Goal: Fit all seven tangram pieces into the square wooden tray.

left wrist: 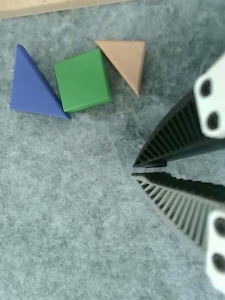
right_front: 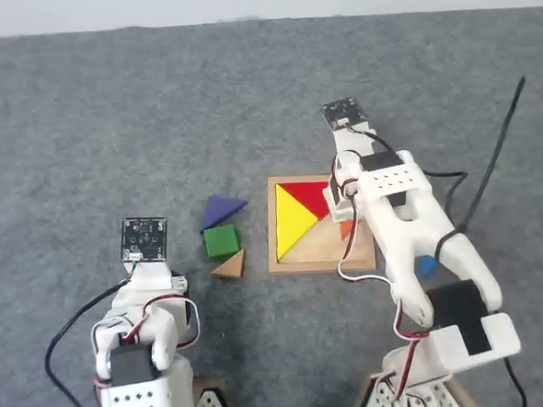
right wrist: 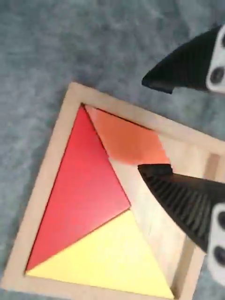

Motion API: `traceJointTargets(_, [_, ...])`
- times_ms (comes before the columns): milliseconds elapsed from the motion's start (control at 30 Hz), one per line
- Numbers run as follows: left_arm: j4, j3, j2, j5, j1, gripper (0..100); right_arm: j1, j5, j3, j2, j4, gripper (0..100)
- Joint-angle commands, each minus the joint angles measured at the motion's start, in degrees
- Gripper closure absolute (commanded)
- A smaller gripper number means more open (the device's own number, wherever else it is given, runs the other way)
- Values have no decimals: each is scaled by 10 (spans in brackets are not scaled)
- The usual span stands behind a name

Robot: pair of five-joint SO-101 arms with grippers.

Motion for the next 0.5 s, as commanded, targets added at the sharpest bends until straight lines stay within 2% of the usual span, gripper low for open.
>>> traceJointTargets(0, [2, -7, -11, 10, -1, 982, 7, 9, -28, -15, -15, 757])
traceJointTargets(167, [2, -7, -11, 10, -1, 982, 11, 9, -28, -15, -16, 759])
traceJointTargets(300, [2, -7, -11, 10, -1, 982, 22, 13, -26, -21, -9, 863])
traceJointTargets(400, [2, -7, -11, 10, -1, 982, 77, 12, -19, -59, 22, 972])
traceJointTargets(467, [2, -7, -11, 10, -1, 982, 132, 11, 1, -103, 28, 991])
